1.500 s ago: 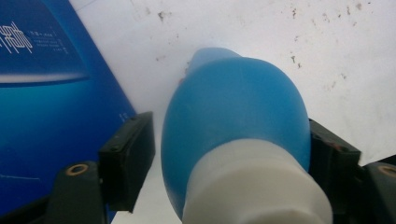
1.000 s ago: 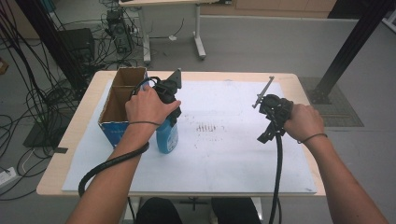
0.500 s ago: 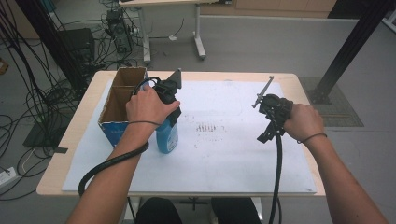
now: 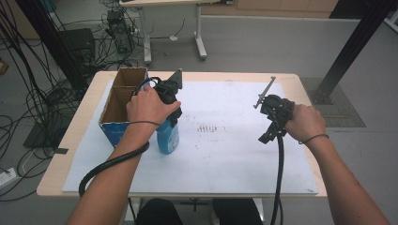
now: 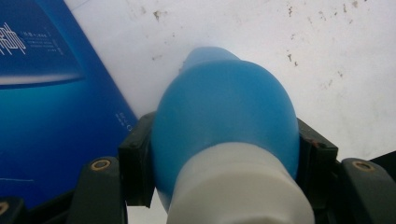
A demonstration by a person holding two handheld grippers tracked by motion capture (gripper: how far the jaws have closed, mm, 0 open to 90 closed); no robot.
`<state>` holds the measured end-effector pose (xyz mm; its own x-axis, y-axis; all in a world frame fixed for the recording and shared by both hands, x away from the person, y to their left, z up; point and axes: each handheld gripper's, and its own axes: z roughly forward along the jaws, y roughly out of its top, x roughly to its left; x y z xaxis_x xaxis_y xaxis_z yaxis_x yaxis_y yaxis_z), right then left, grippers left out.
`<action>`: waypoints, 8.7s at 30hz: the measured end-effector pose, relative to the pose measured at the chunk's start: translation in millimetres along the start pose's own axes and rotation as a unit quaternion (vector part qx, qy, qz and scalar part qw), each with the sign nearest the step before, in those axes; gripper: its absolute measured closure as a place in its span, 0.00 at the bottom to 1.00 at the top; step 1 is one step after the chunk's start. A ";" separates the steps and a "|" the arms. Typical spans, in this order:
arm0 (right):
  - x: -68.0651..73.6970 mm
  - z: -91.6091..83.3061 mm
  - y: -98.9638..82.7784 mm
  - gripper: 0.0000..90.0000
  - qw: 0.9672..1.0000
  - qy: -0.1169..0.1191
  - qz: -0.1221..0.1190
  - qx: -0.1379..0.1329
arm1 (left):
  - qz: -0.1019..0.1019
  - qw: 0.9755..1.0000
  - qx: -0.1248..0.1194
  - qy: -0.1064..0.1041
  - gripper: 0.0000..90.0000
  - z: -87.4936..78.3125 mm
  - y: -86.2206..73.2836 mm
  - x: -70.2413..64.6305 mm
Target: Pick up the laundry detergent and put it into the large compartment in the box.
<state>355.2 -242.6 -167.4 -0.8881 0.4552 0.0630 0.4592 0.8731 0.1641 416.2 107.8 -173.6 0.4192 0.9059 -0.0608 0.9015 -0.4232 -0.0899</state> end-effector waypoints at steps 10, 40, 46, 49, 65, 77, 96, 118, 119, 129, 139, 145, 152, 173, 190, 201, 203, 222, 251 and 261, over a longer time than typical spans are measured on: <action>0.8 -0.7 0.4 0.04 1.000 -0.002 -0.002 0.000 | 0.002 1.000 0.001 0.001 0.42 0.0 0.9 -0.6; 2.1 -1.3 1.2 0.04 1.000 -0.004 0.002 0.000 | 0.001 1.000 0.002 0.002 0.42 -0.1 1.2 -0.9; 2.1 -1.6 1.0 0.04 1.000 -0.004 0.004 0.002 | 0.000 1.000 0.002 0.002 0.42 -0.2 1.3 -1.0; 1.5 -1.7 0.5 0.04 1.000 -0.003 0.004 0.001 | 0.000 1.000 0.003 0.003 0.42 -0.1 1.7 -1.2; 1.9 -1.6 1.9 0.03 1.000 -0.004 0.005 0.002 | 0.000 1.000 0.004 0.000 0.42 -0.2 1.6 0.7; 1.8 -1.0 1.8 0.03 1.000 -0.003 0.007 0.001 | -0.001 1.000 0.003 0.002 0.42 0.2 1.6 -0.9; 3.0 -1.0 -0.1 0.03 1.000 -0.007 0.008 -0.003 | -0.001 1.000 0.001 0.002 0.42 0.2 1.2 -1.2; 5.3 -7.4 -3.3 0.03 1.000 -0.016 0.010 -0.007 | -0.001 1.000 -0.014 0.001 0.42 -22.7 -7.8 2.3; 5.8 -7.8 -3.2 0.03 1.000 -0.018 0.010 -0.007 | 0.000 1.000 -0.015 0.000 0.42 -26.1 -8.6 2.9; 7.1 -10.3 -0.9 0.03 1.000 -0.021 0.005 -0.007 | -0.002 1.000 -0.026 0.001 0.42 -58.2 -17.9 2.0; 8.6 -12.3 1.9 0.03 1.000 -0.024 0.000 -0.008 | -0.005 0.999 -0.048 0.003 0.42 -109.2 -30.9 -0.5; 10.3 -14.2 3.4 0.03 1.000 -0.026 0.000 -0.007 | -0.002 0.998 -0.058 0.009 0.42 -131.0 -35.4 -3.9; 10.9 -15.7 3.2 0.03 1.000 -0.027 0.000 -0.008 | -0.002 0.997 -0.080 0.012 0.42 -165.6 -44.6 -8.6; 9.2 -18.6 -1.8 0.03 0.999 -0.030 0.005 -0.013 | -0.005 0.994 -0.110 0.015 0.42 -241.1 -55.6 -21.3; 7.6 -14.7 0.6 0.03 1.000 -0.026 0.005 -0.013 | -0.065 0.992 -0.110 0.007 0.42 -233.6 -67.4 31.3; 9.0 -13.4 4.5 0.03 1.000 -0.025 -0.001 -0.013 | -0.120 0.986 -0.118 0.014 0.42 -227.2 -81.8 69.8; 8.9 -13.2 4.5 0.03 1.000 -0.026 -0.001 -0.012 | -0.127 0.984 -0.120 0.013 0.42 -226.3 -83.9 76.2; 5.0 -13.2 0.4 0.03 1.000 -0.026 0.006 -0.013 | -0.176 0.975 -0.131 0.022 0.42 -217.5 -91.7 100.7; 4.3 -7.9 -2.4 0.03 1.000 -0.022 0.008 -0.014 | -0.187 0.975 -0.117 0.017 0.42 -170.7 -81.6 111.2; 4.3 -8.4 -2.4 0.03 1.000 -0.023 0.010 -0.011 | -0.185 0.977 -0.106 0.018 0.42 -149.9 -74.0 115.7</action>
<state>350.2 -244.2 -159.3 -0.8771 0.4797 0.0216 0.4750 0.8602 0.1856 414.0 246.5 -25.0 0.0595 0.9978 -0.0287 0.9925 -0.0561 0.1087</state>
